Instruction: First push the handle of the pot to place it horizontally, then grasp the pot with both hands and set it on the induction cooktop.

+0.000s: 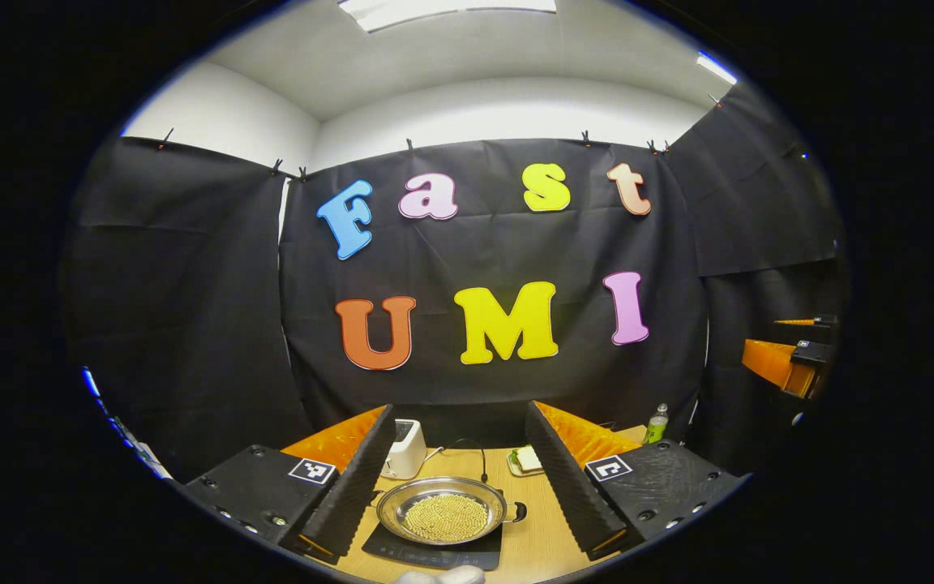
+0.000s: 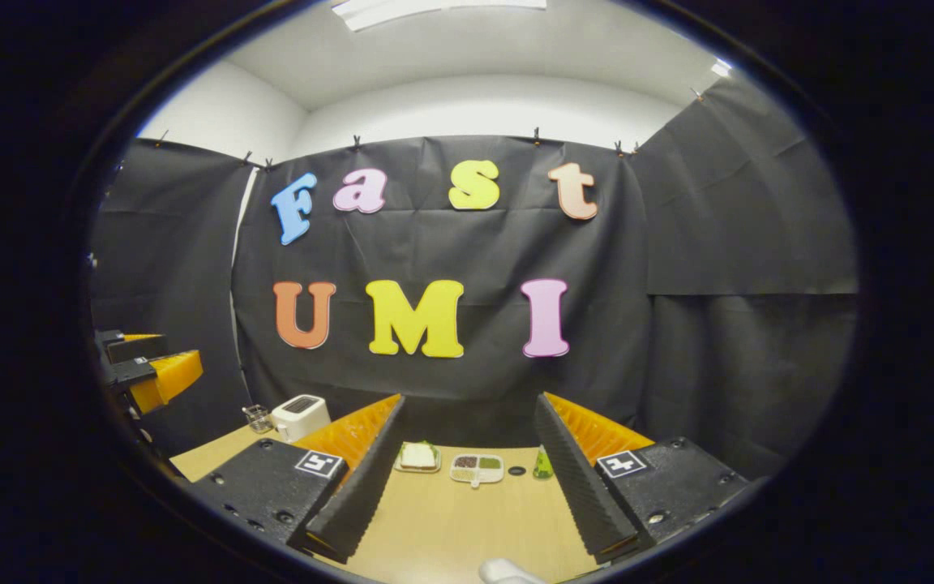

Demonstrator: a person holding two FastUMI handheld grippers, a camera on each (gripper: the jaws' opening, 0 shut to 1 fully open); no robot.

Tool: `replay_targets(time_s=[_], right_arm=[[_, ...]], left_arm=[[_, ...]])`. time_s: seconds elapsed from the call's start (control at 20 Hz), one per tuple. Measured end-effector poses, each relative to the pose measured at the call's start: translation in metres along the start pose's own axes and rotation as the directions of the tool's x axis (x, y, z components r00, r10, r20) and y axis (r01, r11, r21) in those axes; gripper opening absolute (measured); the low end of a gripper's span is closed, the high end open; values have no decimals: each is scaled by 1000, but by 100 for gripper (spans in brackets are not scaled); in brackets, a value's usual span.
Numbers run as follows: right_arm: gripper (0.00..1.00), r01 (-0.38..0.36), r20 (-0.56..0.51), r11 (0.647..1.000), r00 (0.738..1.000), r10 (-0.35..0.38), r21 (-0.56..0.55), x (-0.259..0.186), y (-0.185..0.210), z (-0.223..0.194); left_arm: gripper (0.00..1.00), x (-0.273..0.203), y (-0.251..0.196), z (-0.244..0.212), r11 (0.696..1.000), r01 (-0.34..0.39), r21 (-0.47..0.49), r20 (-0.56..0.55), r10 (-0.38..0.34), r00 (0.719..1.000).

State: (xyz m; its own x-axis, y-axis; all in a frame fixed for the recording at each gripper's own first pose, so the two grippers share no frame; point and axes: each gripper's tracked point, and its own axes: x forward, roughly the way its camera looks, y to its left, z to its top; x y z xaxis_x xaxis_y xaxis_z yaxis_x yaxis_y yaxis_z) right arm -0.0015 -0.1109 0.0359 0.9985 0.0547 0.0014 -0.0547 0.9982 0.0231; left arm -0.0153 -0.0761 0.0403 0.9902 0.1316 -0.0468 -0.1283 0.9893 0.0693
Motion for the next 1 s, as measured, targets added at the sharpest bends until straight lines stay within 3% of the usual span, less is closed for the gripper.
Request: replay_targets(time_s=[1.0], right_arm=[[96, -18, 1, 1000, 1000, 18, -19, -1, 6, -3]], left_arm=[[96, -5, 0, 3, 1000, -13, -1, 12, 13, 1000]])
